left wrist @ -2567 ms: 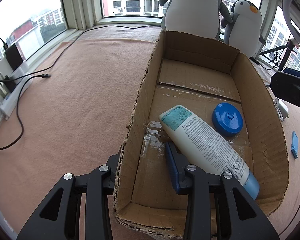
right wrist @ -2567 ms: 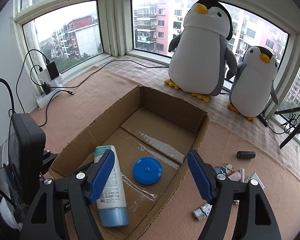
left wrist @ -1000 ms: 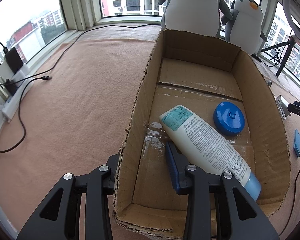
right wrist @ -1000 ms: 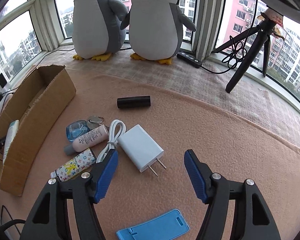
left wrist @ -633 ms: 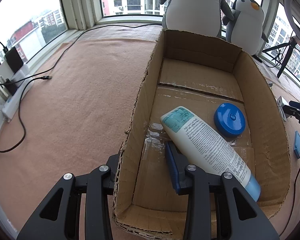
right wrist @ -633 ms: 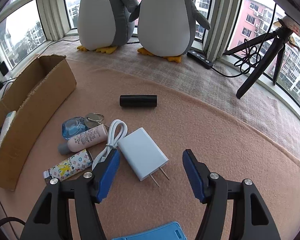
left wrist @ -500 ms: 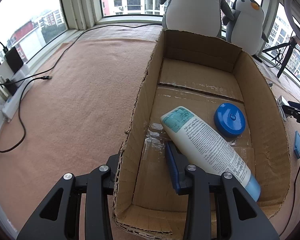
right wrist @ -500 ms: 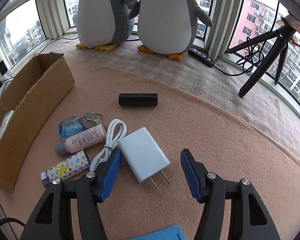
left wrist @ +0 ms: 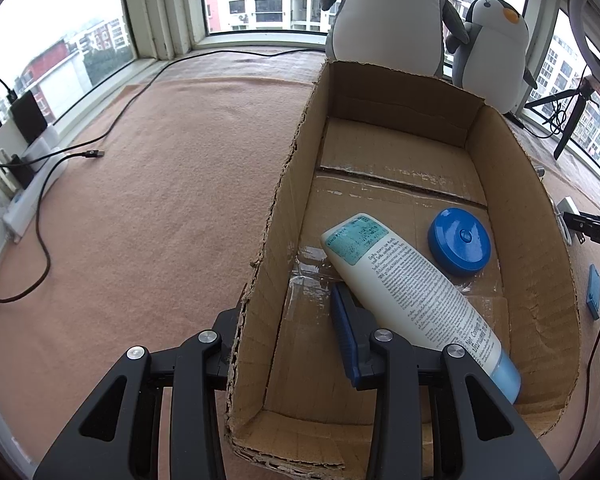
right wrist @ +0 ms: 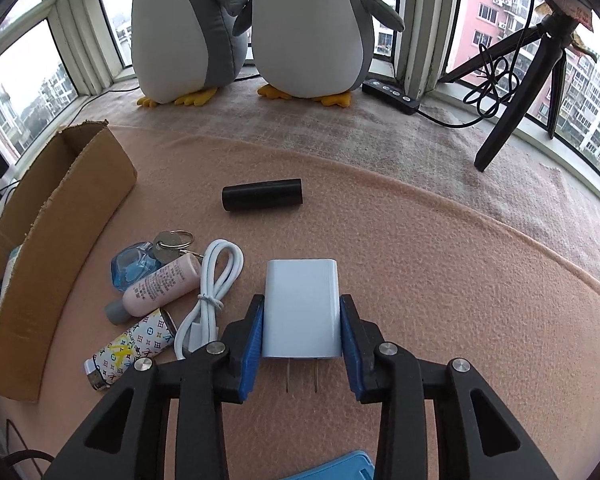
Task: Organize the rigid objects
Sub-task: 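Grasp the white charger with the right gripper and lift it, then carry the charger into the box and open the right gripper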
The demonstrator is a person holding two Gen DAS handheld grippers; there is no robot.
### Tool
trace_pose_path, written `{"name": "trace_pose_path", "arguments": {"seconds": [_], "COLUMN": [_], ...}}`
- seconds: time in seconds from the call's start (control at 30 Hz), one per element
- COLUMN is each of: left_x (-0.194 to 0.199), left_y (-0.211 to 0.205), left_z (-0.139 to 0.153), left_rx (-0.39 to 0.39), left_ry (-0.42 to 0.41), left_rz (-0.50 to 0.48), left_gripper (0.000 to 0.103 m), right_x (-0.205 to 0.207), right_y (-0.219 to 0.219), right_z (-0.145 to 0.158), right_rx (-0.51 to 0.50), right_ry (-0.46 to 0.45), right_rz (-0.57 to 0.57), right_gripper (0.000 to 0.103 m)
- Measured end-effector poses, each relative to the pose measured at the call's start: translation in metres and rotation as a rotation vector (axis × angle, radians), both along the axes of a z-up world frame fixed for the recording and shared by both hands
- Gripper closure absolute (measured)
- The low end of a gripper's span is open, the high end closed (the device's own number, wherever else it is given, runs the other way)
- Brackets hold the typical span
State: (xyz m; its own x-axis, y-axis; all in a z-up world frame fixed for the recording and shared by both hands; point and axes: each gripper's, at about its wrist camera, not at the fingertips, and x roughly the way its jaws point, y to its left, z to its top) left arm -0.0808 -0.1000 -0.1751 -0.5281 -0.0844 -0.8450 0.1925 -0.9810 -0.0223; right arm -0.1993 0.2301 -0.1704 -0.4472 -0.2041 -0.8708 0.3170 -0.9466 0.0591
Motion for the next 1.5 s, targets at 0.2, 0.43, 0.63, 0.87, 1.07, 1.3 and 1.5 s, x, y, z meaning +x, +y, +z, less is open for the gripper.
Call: {"name": "trace_pose_path", "arguments": {"seconds": [0.2, 0.43, 0.63, 0.87, 1.07, 1.3, 1.5], "left_x": [0.0, 0.001, 0.001, 0.002, 0.003, 0.004, 0.004], "left_y": [0.0, -0.002, -0.003, -0.003, -0.003, -0.003, -0.003], "left_z": [0.0, -0.001, -0.002, -0.002, -0.003, -0.003, -0.003], "left_rx": [0.001, 0.014, 0.019, 0.024, 0.024, 0.022, 0.022], "left_ry": [0.01, 0.018, 0.022, 0.031, 0.038, 0.04, 0.04], "left_rz": [0.0, -0.006, -0.014, -0.013, -0.017, -0.019, -0.018], "left_gripper": [0.067, 0.067, 0.067, 0.067, 0.067, 0.067, 0.067], "right_x": [0.02, 0.054, 0.072, 0.08, 0.085, 0.08, 0.079], "right_y": [0.006, -0.016, -0.045, -0.089, -0.134, -0.171, -0.189], "right_z": [0.018, 0.056, 0.081, 0.093, 0.092, 0.077, 0.062], "right_rx": [-0.041, -0.079, -0.136, -0.156, -0.149, -0.133, -0.109], "right_ry": [0.021, 0.083, 0.115, 0.127, 0.123, 0.096, 0.07], "right_rz": [-0.049, -0.021, 0.021, 0.087, 0.165, 0.215, 0.241], "right_gripper": [0.071, 0.071, 0.071, 0.071, 0.071, 0.071, 0.071]}}
